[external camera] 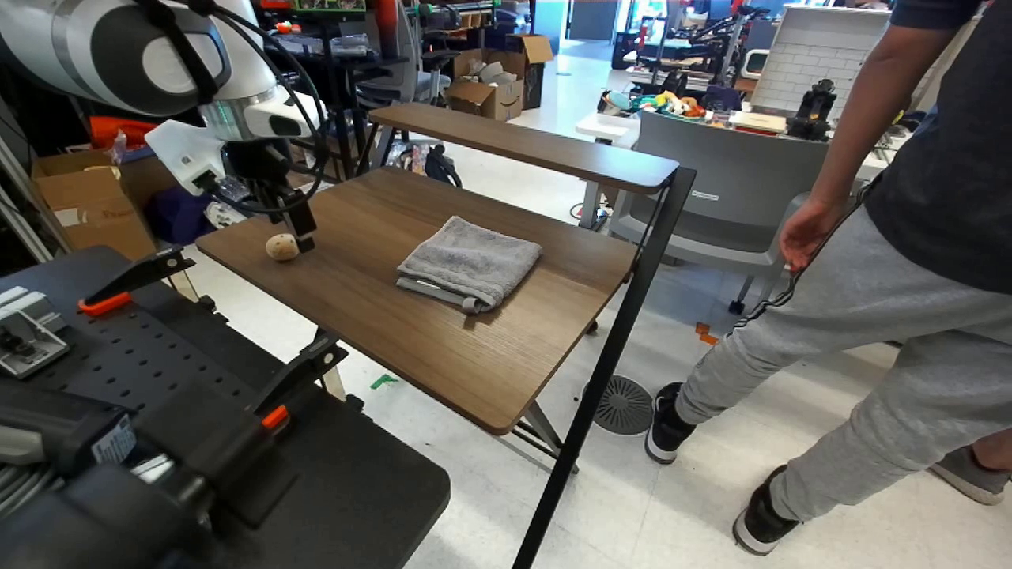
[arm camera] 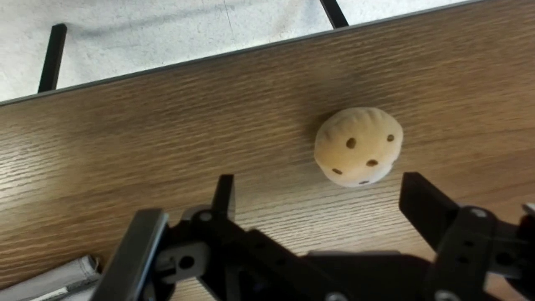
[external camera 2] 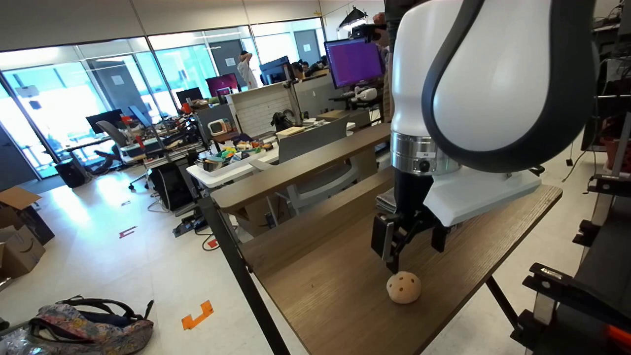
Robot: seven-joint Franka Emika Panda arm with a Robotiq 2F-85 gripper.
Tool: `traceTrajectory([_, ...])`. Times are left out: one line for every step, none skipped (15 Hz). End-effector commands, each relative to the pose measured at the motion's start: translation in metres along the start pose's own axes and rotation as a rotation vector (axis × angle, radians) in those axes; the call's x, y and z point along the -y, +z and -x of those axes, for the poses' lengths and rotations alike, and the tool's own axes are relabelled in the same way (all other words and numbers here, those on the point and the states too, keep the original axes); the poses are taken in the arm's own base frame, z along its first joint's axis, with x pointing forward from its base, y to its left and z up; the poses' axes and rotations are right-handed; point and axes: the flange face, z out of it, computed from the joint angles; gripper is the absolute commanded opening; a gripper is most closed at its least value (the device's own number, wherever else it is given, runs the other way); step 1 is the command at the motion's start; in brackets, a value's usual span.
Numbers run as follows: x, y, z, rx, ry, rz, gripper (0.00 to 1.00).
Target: Move the cookie backwards, wipe the tabletop with the grey towel
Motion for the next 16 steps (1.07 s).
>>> traceTrajectory([-0.006,0.001,-0.001,-0.015,0.028,-0.005,1.00])
traceTrajectory([-0.007,0.000,-0.001,-0.011,0.037,-0.016,1.00])
traceTrajectory([-0.006,0.000,0.000,-0.014,0.043,-0.025,1.00])
traceTrajectory([-0.003,-0.001,0.001,-0.025,0.051,-0.039,1.00])
traceTrajectory([0.001,-0.002,0.002,-0.032,0.056,-0.054,1.00])
traceTrajectory([0.008,-0.005,0.004,-0.048,0.049,-0.069,1.00])
traceTrajectory([0.001,-0.002,0.000,-0.017,0.051,-0.036,1.00])
traceTrajectory([0.004,-0.002,0.001,-0.018,0.049,-0.040,1.00])
traceTrajectory([0.004,-0.002,0.001,-0.017,0.048,-0.039,1.00])
traceTrajectory([0.003,-0.002,0.001,-0.017,0.050,-0.038,1.00])
traceTrajectory([0.003,0.002,0.004,-0.011,0.041,-0.025,1.00])
traceTrajectory([0.004,0.006,0.007,-0.004,0.037,-0.019,1.00])
traceTrajectory([0.004,0.011,0.009,-0.001,0.032,-0.010,1.00])
traceTrajectory([0.004,0.016,0.012,0.003,0.028,-0.004,1.00])
traceTrajectory([0.007,0.021,0.015,0.004,0.021,-0.001,1.00])
traceTrajectory([0.009,0.026,0.018,0.005,0.015,0.007,1.00])
